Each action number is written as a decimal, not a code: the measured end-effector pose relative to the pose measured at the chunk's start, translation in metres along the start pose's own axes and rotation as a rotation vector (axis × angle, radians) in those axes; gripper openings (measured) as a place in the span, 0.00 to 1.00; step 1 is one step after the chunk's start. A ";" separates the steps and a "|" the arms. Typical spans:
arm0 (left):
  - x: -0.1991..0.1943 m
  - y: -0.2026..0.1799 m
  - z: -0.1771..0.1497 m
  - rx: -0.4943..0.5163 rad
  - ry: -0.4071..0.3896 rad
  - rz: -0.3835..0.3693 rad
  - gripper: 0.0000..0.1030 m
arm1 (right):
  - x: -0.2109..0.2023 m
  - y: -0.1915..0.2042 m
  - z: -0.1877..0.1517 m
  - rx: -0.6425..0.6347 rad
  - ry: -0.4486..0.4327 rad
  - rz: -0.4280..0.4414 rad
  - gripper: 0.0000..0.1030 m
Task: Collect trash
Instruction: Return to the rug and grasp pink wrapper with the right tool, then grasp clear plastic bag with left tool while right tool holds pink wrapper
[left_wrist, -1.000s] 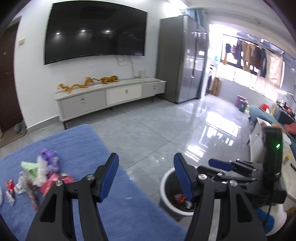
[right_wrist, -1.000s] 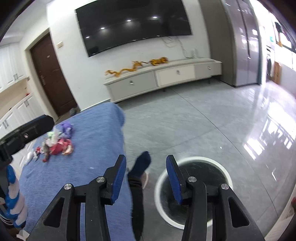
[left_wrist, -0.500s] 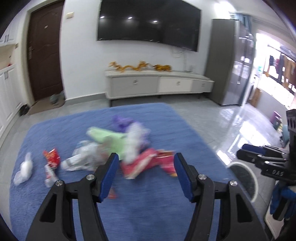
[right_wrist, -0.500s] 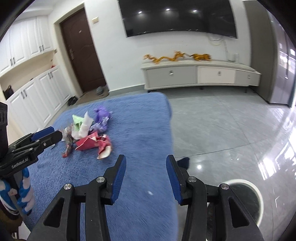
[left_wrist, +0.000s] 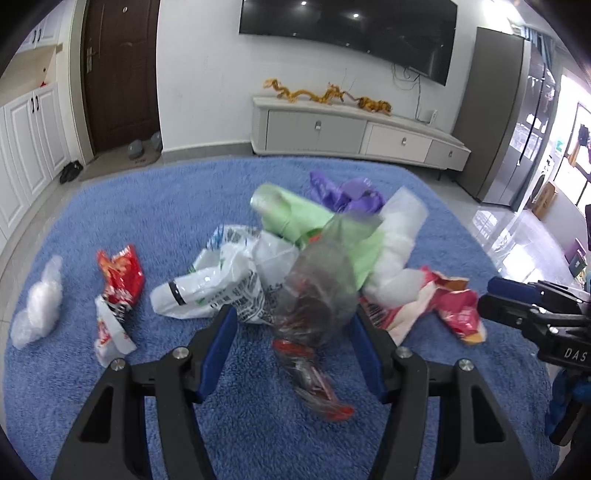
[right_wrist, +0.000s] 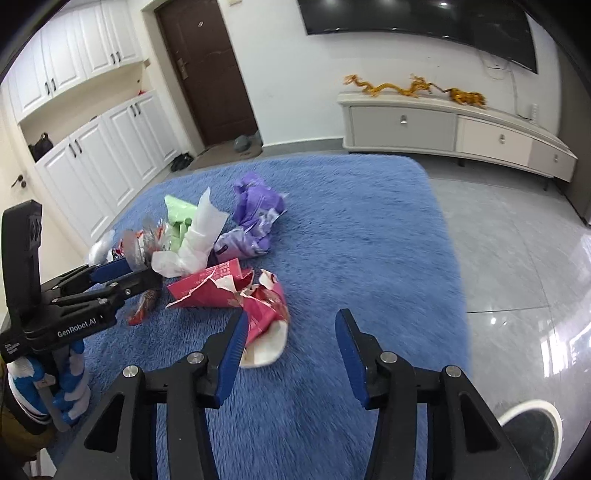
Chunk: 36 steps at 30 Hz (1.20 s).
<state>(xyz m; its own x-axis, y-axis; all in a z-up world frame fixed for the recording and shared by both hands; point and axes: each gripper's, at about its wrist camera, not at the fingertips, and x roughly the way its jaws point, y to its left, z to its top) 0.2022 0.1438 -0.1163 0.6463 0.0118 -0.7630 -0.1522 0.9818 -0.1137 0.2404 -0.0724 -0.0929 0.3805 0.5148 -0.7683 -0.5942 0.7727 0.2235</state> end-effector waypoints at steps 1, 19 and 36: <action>0.005 0.003 0.000 -0.009 0.013 -0.004 0.57 | 0.008 0.002 0.001 -0.007 0.013 0.005 0.45; -0.024 0.006 -0.011 -0.025 0.041 -0.053 0.20 | -0.014 0.003 -0.027 -0.003 0.002 0.008 0.30; -0.117 -0.106 0.014 0.137 -0.103 -0.179 0.20 | -0.184 -0.067 -0.081 0.123 -0.224 -0.201 0.30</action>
<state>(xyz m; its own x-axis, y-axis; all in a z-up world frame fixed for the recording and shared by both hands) 0.1530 0.0406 -0.0060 0.7280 -0.1523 -0.6685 0.0701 0.9864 -0.1483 0.1531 -0.2494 -0.0147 0.6365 0.4056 -0.6560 -0.4062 0.8993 0.1619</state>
